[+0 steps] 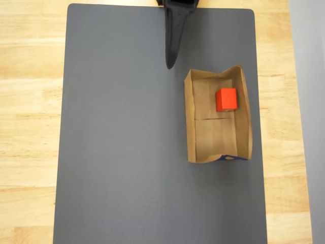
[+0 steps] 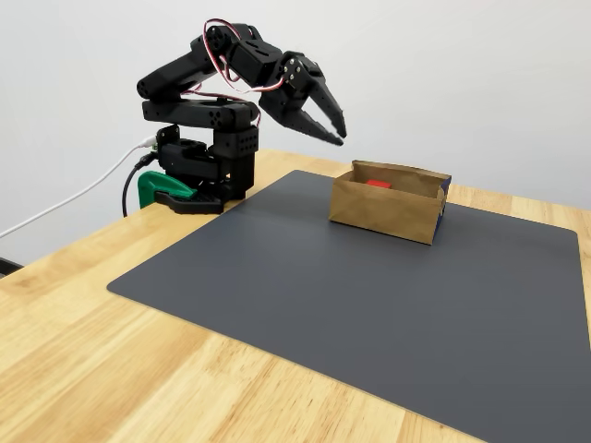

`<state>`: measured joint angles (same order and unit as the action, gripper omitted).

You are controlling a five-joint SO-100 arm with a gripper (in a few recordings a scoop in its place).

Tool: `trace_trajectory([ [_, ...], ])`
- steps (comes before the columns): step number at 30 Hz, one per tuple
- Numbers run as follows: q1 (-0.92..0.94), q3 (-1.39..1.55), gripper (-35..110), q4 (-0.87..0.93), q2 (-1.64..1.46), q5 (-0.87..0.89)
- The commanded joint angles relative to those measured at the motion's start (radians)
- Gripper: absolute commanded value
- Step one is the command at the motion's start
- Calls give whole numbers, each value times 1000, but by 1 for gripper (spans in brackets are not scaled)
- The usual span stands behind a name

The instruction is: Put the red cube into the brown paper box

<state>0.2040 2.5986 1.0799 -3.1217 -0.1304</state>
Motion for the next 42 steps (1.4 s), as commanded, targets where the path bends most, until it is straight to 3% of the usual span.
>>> trace_trajectory([
  [1,-12,18,0,35,-20,0],
  [42,-37,64,0,51,-21,3],
])
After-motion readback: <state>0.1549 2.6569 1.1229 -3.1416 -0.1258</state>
